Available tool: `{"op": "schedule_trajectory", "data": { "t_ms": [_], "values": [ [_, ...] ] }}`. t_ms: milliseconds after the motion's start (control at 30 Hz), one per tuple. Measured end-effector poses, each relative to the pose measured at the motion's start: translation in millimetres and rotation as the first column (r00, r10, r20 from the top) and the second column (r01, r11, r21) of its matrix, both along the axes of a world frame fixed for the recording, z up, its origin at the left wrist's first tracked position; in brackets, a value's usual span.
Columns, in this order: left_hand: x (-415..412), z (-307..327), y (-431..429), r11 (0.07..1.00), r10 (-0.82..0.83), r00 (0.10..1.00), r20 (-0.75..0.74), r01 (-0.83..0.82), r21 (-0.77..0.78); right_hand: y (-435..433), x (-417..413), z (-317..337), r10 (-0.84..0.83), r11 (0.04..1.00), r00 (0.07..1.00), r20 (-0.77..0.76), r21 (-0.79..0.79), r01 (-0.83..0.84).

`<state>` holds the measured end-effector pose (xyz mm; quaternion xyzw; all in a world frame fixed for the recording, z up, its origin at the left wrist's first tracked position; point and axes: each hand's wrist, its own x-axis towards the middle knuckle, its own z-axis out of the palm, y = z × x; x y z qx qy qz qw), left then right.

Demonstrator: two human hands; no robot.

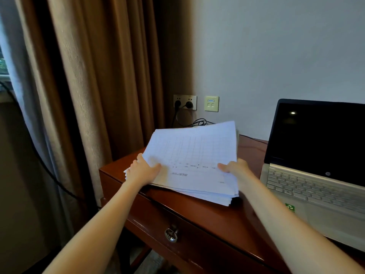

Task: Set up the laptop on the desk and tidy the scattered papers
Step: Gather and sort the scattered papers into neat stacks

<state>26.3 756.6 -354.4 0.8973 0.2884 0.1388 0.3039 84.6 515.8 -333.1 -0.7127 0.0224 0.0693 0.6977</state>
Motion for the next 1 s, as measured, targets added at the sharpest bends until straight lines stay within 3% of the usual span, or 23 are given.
{"op": "schedule_trajectory", "data": {
  "t_ms": [67,133,233,367,433,567,733,833,1000],
  "values": [
    [4.2,10.7,8.5,0.939,0.023,0.982,0.188,0.043,-0.341,-19.3,-1.0,9.5,0.005,1.0,0.999,0.05,0.022,-0.006],
    [6.1,22.0,14.1,0.854,0.043,0.944,0.327,0.135,-0.502,-36.4,-2.2,16.7,-0.02,0.999,0.996,0.091,0.042,0.016],
    [4.2,33.2,9.5,0.861,0.014,0.861,0.509,0.248,-0.443,-49.8,1.7,24.7,-0.047,0.997,0.98,0.193,0.075,0.033],
    [9.3,50.4,-3.6,0.881,0.098,0.715,0.692,0.261,-0.394,-51.2,7.1,41.1,-0.029,0.991,0.931,0.363,0.135,-0.022],
    [11.3,59.3,-4.4,0.87,0.074,0.688,0.722,0.309,-0.383,-50.7,9.1,48.4,-0.005,0.988,0.912,0.411,0.145,-0.06],
    [7.9,55.5,-2.1,0.844,-0.041,0.729,0.683,0.39,-0.367,-53.3,13.9,44.5,0.053,0.984,0.9,0.433,0.128,-0.12],
    [7.7,43.9,-7.1,0.8,-0.12,0.741,0.661,0.466,-0.377,-47.9,19.7,34.4,0.154,0.975,0.913,0.378,0.092,-0.202],
    [8.7,46.7,-9.5,0.795,-0.112,0.761,0.639,0.455,-0.402,-44.1,22.9,32.4,0.082,0.99,0.926,0.37,0.079,-0.119],
    [7.7,43.2,1.1,0.826,-0.089,0.823,0.561,0.376,-0.421,-43.4,29.9,29.4,-0.106,0.971,0.952,0.287,0.235,0.037]
  ]
}}
